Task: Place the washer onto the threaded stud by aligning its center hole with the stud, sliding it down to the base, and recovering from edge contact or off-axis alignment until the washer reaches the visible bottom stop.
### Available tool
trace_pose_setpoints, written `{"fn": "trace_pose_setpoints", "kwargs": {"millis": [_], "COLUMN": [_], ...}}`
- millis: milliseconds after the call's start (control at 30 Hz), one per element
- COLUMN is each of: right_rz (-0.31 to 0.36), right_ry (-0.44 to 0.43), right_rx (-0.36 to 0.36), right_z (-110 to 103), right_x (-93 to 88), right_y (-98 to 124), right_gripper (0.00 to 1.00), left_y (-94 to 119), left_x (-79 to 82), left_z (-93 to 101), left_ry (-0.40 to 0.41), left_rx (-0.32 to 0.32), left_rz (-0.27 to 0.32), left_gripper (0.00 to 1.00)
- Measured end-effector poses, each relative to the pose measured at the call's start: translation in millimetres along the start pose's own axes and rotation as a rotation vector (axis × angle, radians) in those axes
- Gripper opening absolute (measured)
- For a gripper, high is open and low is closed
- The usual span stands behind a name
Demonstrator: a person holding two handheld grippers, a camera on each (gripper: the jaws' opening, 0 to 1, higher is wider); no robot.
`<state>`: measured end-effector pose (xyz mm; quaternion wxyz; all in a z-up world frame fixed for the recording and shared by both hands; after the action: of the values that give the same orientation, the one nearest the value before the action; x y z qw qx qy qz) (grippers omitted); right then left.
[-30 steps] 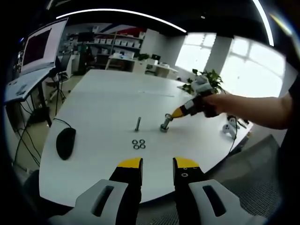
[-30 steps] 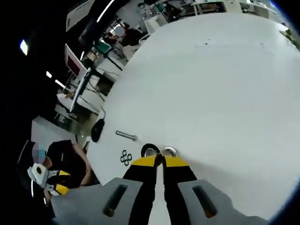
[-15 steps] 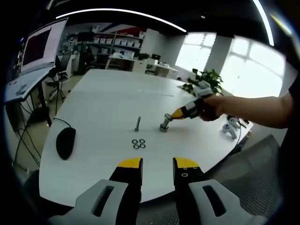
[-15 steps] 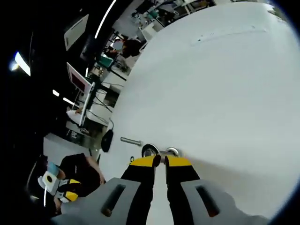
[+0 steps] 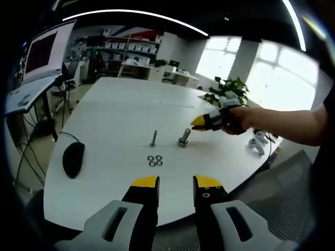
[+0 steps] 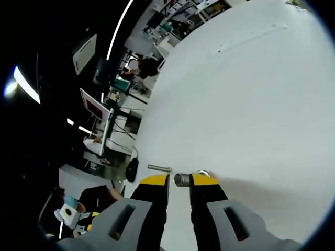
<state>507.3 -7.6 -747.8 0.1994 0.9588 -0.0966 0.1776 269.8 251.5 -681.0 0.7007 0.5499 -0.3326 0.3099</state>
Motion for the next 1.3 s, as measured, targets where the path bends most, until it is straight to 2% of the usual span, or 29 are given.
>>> {"fn": "trace_pose_setpoints", "kwargs": {"millis": [400, 800, 933, 1000, 1067, 1167, 1300], "right_rz": [0.013, -0.033, -0.059, -0.100, -0.164, -0.183, -0.189], "right_ry": [0.012, 0.161, 0.253, 0.323, 0.437, 0.561, 0.622], "right_rx": [0.007, -0.042, -0.076, -0.104, -0.134, -0.158, -0.154], "right_z": [-9, -17, -21, -25, -31, -43, -55], "right_x": [-6.0, -10.7, -13.5, -16.6, -20.3, -24.2, -30.7], "right_y": [5, 13, 18, 21, 24, 31, 38], "right_gripper": [0.17, 0.18, 0.18, 0.18, 0.18, 0.18, 0.18], "left_y": [0, 0, 0, 0, 0, 1, 1], "left_x": [0.5, 1.2, 1.2, 1.6, 1.8, 0.5, -0.1], "left_z": [0.2, 1.3, 2.4, 2.6, 3.1, 4.2, 4.7], "left_ry": [0.000, -0.011, -0.019, -0.023, -0.025, -0.032, -0.033], "left_rx": [-0.003, -0.014, -0.023, -0.026, -0.029, -0.038, -0.041], "left_rz": [0.007, 0.011, 0.012, 0.014, 0.017, 0.011, 0.015], "left_gripper": [0.23, 0.23, 0.23, 0.23, 0.23, 0.23, 0.23]}}
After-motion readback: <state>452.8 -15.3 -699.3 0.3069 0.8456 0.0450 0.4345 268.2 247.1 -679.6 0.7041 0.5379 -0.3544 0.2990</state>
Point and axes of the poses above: the point that each gripper's makers call its tool centre point, and the gripper's own axes: y roughly backward along the fingers, z roughly to its right, x roughly out of its top, the point moved 8 cm from there along y, roughly backward along the fingers, and after that the axes turned 14 degrees about x, right-handed, at the moved point
